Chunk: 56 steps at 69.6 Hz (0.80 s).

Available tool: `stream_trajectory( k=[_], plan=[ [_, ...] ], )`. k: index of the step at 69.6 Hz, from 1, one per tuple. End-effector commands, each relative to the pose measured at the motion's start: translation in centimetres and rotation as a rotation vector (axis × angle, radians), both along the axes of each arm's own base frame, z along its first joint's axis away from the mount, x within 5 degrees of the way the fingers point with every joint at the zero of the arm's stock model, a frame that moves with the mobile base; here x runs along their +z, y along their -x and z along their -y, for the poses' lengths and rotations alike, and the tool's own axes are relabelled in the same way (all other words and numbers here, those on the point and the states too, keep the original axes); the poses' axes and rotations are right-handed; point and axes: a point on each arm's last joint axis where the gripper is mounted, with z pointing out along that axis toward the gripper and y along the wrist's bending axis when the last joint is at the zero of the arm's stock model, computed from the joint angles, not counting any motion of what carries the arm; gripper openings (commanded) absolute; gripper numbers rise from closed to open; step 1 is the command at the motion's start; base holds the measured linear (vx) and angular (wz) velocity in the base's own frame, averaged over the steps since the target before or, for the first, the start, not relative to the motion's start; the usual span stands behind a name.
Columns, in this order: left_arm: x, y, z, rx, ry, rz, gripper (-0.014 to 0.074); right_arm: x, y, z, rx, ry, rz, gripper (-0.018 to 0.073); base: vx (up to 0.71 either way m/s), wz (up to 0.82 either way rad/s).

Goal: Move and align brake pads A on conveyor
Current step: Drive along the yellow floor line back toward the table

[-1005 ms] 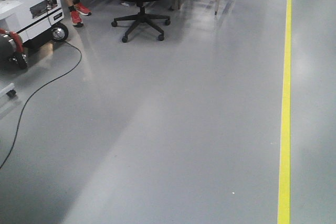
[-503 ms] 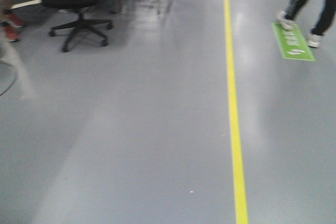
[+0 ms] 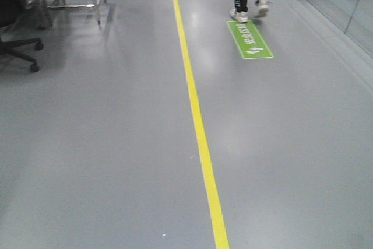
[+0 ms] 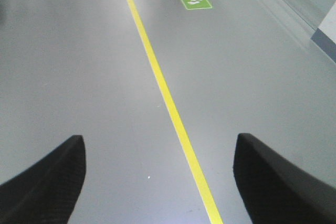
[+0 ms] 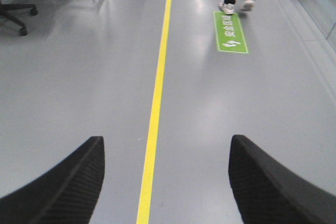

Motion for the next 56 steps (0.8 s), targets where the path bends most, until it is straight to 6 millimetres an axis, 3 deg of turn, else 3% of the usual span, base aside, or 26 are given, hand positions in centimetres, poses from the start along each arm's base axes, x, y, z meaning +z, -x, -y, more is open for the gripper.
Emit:
stream_trajectory(
  k=[1,25,56],
  plan=[
    [0.7,-0.1,0.2,-0.012,0.019,0.047,0.0544,1.1,0.0,0.1,-0.004,0.005,0.089,0.0477,0.28,-0.31],
    [0.7,-0.1,0.2,-0.012,0.019,0.047,0.0544,1.3,0.9,0.0,-0.002,0.003,0.104,0.0477,0.34,-0.16],
    [0.7,-0.1,0.2,-0.012,0.019,0.047,0.0544,1.4,1.6,0.0,0.0,0.003,0.11,0.0477,0.42,0.07]
  ],
)
